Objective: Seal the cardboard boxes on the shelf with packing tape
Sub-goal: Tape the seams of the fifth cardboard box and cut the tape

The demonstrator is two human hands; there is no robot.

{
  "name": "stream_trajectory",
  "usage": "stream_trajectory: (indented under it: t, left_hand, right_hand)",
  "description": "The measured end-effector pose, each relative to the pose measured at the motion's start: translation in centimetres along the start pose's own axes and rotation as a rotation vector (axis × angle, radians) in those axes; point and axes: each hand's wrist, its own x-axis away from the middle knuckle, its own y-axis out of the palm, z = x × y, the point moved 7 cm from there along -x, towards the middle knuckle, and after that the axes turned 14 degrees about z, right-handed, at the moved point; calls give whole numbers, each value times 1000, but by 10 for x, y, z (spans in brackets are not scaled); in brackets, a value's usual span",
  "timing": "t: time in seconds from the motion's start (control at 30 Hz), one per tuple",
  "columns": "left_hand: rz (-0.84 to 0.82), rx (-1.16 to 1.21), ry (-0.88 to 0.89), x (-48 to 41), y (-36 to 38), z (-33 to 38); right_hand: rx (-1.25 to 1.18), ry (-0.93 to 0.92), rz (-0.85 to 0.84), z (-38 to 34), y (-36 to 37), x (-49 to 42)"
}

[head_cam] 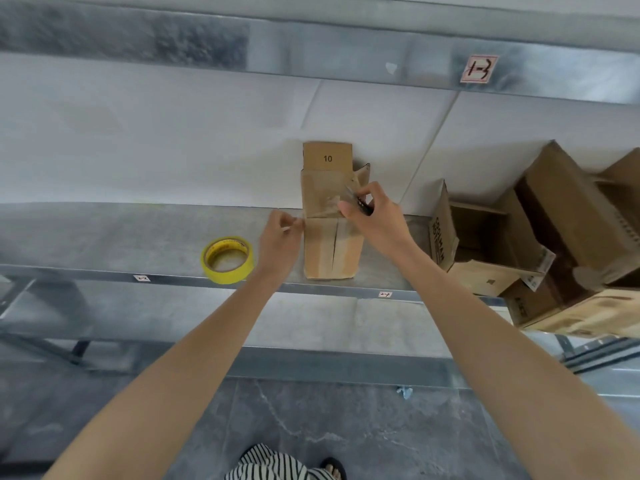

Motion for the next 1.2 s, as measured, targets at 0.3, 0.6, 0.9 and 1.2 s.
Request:
stream_trajectory:
  t: [0.3,0.6,0.9,1.2]
  left_hand:
    - [8,-104,136,-10,3,6]
    - [-21,-32,144,9,10,21]
    - [-107,-70,170,18,16,27]
    - [-149,-82,172,14,14,32]
  right_hand:
    - [-362,289,71,37,1,8]
    - [-27,562,-77,127,40,47]
    - [179,401,-70,127,52,51]
    - [62,432,-15,96,29,37]
